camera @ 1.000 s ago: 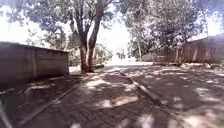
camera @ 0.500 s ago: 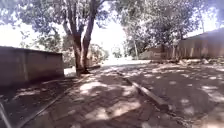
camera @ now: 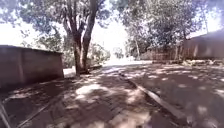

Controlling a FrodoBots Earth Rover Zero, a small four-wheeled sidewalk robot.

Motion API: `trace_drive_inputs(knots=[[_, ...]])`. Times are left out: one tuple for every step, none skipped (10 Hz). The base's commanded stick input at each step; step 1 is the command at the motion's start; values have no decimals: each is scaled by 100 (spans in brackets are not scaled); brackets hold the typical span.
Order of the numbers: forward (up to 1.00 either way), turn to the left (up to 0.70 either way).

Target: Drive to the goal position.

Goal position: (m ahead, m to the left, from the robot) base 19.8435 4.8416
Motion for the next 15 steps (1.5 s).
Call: trace_drive_inputs(knots=[[70,0],[70,0],[70,0],[70,0],[70,0],[70,0],[70,0],[70,0],[70,0],[70,0],[70,0],[70,0],[70,0],[70,0],[70,0]])
